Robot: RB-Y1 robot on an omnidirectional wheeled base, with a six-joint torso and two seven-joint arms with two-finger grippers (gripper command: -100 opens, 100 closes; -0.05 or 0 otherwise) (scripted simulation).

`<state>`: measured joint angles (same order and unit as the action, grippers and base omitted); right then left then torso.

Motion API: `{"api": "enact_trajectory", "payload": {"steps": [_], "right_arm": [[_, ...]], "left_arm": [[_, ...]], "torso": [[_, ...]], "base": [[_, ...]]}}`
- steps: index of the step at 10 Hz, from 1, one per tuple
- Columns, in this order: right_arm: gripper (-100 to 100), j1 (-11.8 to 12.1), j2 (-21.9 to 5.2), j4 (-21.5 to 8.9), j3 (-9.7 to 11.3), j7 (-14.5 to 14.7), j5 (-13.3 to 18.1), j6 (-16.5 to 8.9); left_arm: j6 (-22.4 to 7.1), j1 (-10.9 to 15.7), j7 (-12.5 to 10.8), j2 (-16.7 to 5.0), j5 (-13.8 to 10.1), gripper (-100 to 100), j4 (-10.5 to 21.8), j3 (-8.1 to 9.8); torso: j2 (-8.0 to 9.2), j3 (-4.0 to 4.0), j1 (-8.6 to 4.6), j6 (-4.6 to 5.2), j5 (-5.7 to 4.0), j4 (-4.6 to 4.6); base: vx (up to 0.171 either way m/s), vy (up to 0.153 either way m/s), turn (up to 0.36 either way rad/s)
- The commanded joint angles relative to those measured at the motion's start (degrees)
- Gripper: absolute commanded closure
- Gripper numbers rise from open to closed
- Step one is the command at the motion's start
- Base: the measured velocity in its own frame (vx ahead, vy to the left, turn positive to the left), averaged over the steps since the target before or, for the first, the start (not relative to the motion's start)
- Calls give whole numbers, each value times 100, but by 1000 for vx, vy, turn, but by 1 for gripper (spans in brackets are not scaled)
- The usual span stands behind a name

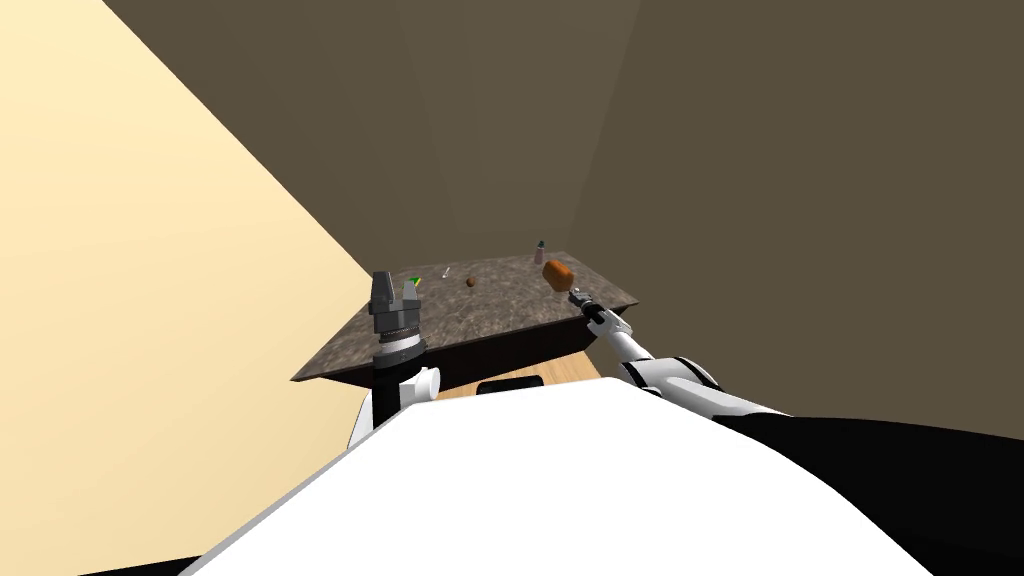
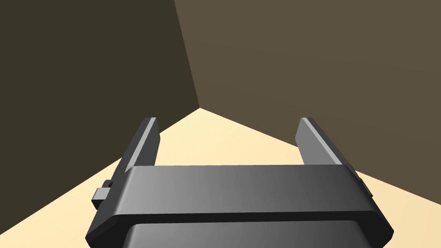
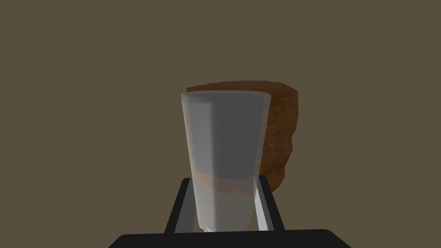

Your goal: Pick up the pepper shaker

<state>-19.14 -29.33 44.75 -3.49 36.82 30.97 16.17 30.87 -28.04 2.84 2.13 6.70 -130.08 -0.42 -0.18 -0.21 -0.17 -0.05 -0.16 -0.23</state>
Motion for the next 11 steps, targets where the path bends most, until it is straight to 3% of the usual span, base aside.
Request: {"api": "enact_trajectory", "payload": {"steps": [1, 3, 5, 7, 8, 11], "right_arm": [[100, 286, 7, 286, -67, -118, 7, -195], [100, 676, 6, 778, -160, -180, 9, -307], [100, 819, 6, 958, -160, -180, 9, -307], [100, 1180, 5, 1268, -254, -243, 11, -420], [100, 1189, 5, 1361, -254, -243, 11, -420], [100, 1791, 3, 1978, -441, -367, 15, -645]], "left_arm": [[0, 0, 0, 0, 0, 0, 0, 0], [0, 0, 0, 0, 0, 0, 0, 0], [0, 0, 0, 0, 0, 0, 0, 0], [0, 0, 0, 0, 0, 0, 0, 0], [0, 0, 0, 0, 0, 0, 0, 0], [0, 0, 0, 0, 0, 0, 0, 0]], "torso": [[0, 0, 0, 0, 0, 0], [-8, -9, -4, -1, -10, -11], [-18, -20, -9, -3, -20, -23], [-20, -25, -12, -4, -26, -30], [-21, -30, -17, 2, -33, -40], [-23, -33, -21, 1, -37, -43]], "base": [[27, -16, 142], [26, -9, 89], [17, -6, 42], [20, -8, 111], [7, -5, -10], [20, -9, 124]]}}
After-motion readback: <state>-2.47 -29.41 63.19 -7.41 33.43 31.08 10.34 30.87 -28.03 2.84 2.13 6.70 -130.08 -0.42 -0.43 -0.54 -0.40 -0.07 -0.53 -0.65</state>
